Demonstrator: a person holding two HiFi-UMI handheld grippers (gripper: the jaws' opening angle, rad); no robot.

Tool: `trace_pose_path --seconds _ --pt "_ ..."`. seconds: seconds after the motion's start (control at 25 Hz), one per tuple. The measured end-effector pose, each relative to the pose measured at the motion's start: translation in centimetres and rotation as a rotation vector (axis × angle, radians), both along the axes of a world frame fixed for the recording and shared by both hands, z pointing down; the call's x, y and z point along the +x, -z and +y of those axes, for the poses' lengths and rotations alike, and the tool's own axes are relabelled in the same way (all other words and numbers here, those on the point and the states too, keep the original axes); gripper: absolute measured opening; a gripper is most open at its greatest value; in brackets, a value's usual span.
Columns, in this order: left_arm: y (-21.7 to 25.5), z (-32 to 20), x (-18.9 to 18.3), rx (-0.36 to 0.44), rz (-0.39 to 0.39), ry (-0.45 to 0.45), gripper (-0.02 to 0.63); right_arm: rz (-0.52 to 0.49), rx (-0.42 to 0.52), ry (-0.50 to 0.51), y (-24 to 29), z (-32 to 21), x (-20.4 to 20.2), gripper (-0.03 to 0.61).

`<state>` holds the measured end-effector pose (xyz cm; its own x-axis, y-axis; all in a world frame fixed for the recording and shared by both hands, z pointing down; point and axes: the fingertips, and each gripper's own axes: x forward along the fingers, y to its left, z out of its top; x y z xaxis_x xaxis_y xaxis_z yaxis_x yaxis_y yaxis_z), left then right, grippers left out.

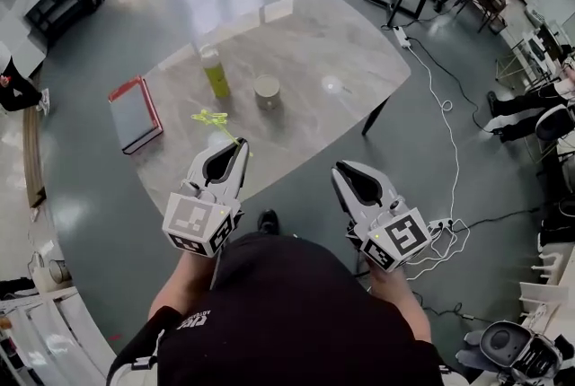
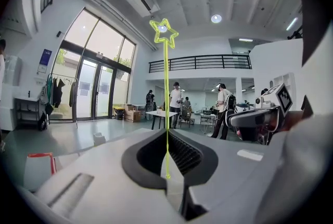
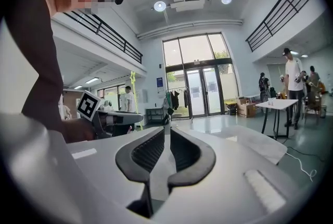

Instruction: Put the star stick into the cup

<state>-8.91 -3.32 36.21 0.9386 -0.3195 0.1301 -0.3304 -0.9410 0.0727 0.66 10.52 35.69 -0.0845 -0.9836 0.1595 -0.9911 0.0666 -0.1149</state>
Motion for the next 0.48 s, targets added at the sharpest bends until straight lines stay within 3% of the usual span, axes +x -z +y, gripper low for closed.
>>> trace_pose_path --seconds 0.48 --pt "-0.7 -7.1 -1.4 -0.042 -0.009 0.019 0.009 -0.022 -0.01 0.051 -0.4 -8.6 -0.7 0.038"
